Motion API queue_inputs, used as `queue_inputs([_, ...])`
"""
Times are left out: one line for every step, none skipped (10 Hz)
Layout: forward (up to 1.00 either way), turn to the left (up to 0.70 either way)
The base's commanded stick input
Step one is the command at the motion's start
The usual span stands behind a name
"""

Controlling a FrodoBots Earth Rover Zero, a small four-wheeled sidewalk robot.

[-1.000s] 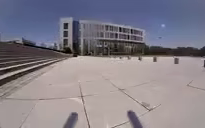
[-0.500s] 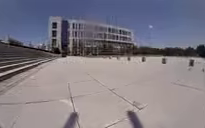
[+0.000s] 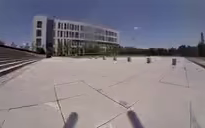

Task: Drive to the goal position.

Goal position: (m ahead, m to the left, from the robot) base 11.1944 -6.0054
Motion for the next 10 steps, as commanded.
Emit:
queue_inputs([0.00, -0.45])
queue_inputs([0.00, -0.45])
queue_inputs([0.38, -0.35])
queue_inputs([0.70, -0.27])
queue_inputs([0.70, -0.27])
queue_inputs([0.70, -0.27])
queue_inputs([0.70, -0.27])
queue_inputs([0.70, -0.27])
queue_inputs([0.70, -0.27])
queue_inputs([0.70, -0.27])
